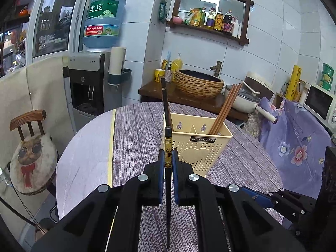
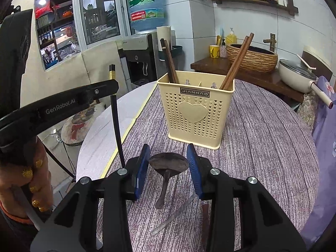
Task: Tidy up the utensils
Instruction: 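Lift the black chopstick over the holder while the right tool carries the spoon there, then lower the black chopstick into the holder while the right tool lowers the spoon in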
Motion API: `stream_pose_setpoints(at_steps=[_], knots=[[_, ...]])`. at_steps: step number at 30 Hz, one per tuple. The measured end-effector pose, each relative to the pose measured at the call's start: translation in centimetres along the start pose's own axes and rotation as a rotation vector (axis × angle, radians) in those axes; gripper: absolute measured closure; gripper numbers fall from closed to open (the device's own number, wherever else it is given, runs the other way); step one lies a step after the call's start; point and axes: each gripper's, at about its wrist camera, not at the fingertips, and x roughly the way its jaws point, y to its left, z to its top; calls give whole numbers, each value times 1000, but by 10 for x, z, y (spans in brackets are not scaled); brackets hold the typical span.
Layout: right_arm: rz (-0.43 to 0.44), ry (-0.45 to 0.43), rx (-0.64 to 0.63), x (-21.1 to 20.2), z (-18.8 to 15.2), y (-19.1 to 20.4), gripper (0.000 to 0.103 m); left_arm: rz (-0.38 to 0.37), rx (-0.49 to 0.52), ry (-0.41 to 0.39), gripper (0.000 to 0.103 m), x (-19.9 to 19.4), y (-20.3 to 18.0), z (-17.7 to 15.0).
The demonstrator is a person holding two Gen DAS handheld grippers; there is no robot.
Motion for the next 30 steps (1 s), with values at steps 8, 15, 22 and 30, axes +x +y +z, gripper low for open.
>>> stream_pose_setpoints(at_steps=[8, 15, 22, 30], knots=[[13, -29, 5, -9, 21, -13, 66, -33, 1, -18, 95, -7, -2, 17], [-13, -129, 15, -32, 78, -30, 66, -68, 22, -113, 95, -30, -14, 71], [-97, -265, 29, -48, 156, -45, 66, -39, -23, -233, 95, -36, -21, 147], [-173, -272, -12, -6, 174, -50, 66, 27, -66, -276, 95, 4, -26, 150]])
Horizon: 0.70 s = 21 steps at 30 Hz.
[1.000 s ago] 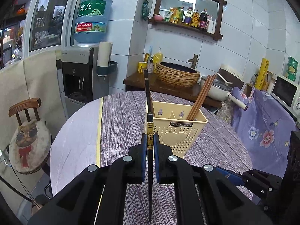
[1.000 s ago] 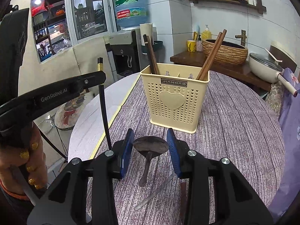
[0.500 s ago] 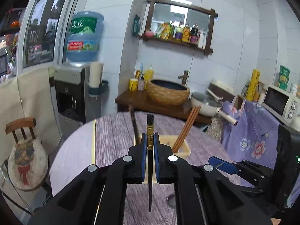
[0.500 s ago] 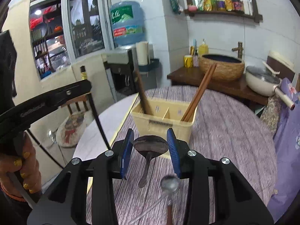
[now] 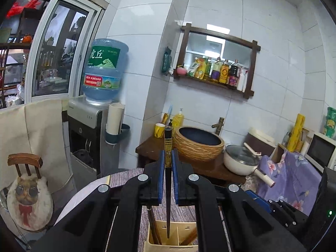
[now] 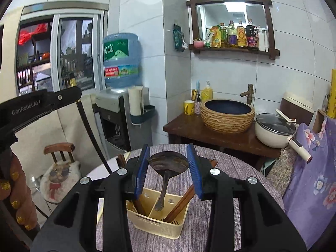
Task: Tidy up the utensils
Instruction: 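Lower the black chopstick into the holder while the right tool lowers the spoon in, then open both tools to release the chopstick and spoon into the holder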
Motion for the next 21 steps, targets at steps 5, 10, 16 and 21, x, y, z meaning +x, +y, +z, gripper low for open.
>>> stream_pose_setpoints(at_steps=[5, 10, 16, 21], knots=[[-17, 53, 0, 32, -29, -1, 66, 9, -3, 27, 95, 21, 1, -33], [-19, 105, 15, 54, -58, -3, 65, 22, 3, 85, 95, 35, 5, -63], [-28, 145, 1, 65, -84, -1, 65, 20, 10, 147, 95, 46, 12, -89], [-42, 169, -11, 72, -98, 2, 65, 22, 19, 184, 95, 52, 14, -102]])
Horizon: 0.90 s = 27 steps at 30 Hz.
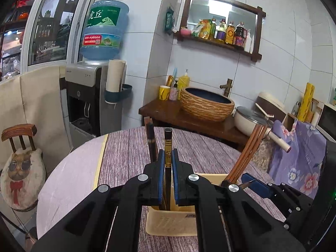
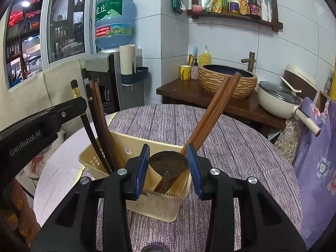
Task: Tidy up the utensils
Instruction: 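Open both tools to release the chopstick and spoon into the holder, then close the left tool on the all-metal spoon while the right tool approaches the wooden-handled spoon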
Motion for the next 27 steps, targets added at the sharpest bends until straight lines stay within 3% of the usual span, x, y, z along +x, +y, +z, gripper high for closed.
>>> stream_pose_setpoints(at_steps=[4, 7, 8, 9, 11, 15, 22, 27], knots=[[-4, 10, -17, 4, -7, 2, 64, 0, 6, 2, 95, -3, 2, -5], [1, -14, -20, 0, -12, 3, 52, -8, 8, -2, 93, -9, 4, -7], [-9, -26, -21, -4, -13, 3, 42, -8, 4, -9, 88, -14, 6, -7], [-10, -44, -24, -9, -14, 3, 38, -8, 2, -17, 85, -19, 8, -8], [-14, -63, -39, -18, -16, 4, 38, -8, -1, -39, 72, -30, 12, -9], [-19, -97, -41, -38, -22, 0, 29, 8, -31, -58, 57, -51, 25, -17], [-22, -84, -18, -81, -50, -13, 24, -21, -41, 43, 51, -69, 38, -55], [-5, 35, 35, -85, -88, -29, 24, -79, 8, 173, 51, -69, 22, -103]])
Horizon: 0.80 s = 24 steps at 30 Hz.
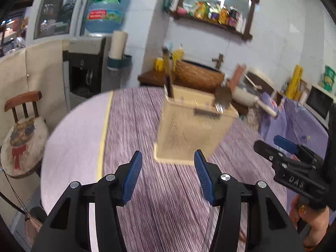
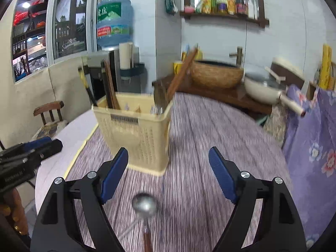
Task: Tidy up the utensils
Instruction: 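Close the left tool on the all-metal spoon while the right tool approaches the wooden-handled spoon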
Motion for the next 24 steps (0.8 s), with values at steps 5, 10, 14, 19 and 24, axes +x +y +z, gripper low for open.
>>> stream_pose_setpoints(at_steps=[5, 10, 14, 19, 24], knots=[[-22, 108, 16, 5, -54, -11, 24, -48, 78, 131, 53, 17, -26, -43], [-38, 181, 59, 9, -96, -25, 25, -81, 125, 218, 57, 32, -44, -70], [-46, 195, 104, 8, -111, -37, 25, -80, 146, 262, 61, 46, -52, -81], [-31, 191, 132, 4, -113, -44, 25, -86, 165, 299, 66, 57, -62, -87], [-13, 189, 145, 3, -112, -45, 25, -63, 195, 302, 70, 66, -73, -86]])
